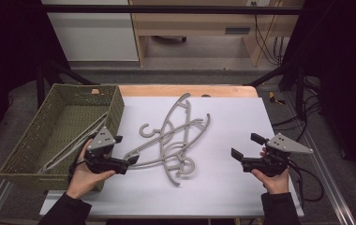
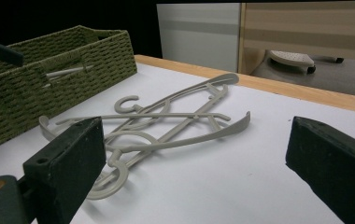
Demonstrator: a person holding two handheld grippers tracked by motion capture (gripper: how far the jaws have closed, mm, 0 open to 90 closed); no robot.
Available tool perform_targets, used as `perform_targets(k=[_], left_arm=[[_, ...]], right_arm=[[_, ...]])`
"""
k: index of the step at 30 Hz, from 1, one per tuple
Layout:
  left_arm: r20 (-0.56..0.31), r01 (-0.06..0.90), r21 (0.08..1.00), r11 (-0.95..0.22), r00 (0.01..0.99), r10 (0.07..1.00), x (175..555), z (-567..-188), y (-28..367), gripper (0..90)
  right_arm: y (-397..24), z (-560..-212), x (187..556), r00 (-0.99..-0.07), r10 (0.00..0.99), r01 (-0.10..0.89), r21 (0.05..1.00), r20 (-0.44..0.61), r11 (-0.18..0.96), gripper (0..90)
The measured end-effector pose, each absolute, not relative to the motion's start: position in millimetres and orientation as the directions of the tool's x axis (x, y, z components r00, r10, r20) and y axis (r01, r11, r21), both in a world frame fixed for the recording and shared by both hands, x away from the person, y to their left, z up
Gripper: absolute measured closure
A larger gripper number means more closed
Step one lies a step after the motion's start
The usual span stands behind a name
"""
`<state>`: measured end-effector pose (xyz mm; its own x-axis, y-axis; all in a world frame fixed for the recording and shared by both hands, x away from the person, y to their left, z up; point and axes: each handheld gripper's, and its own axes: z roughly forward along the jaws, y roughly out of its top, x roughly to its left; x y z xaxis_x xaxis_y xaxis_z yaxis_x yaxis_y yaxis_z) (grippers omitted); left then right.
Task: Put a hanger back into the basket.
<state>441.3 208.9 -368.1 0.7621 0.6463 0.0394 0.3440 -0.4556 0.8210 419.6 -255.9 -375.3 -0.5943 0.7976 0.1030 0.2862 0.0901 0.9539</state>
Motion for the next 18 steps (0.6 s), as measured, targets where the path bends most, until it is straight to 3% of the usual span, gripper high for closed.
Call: perform_targets(k=[9,18], left_arm=[[0.064,0.351,0.744,-0.569,0.810,0.583,456,-391,170,16.4],[0.090,0.376,0.633,-0.676,0.832,0.547,473,-424,151,34.6]], right_arm=[[-255,-376,420,-0.602,0.792,0.291,0.952,0.103,0.098,5.3],[-255,-376,420,-0.601,0.792,0.289,0.953,0.107,0.091,5.1]])
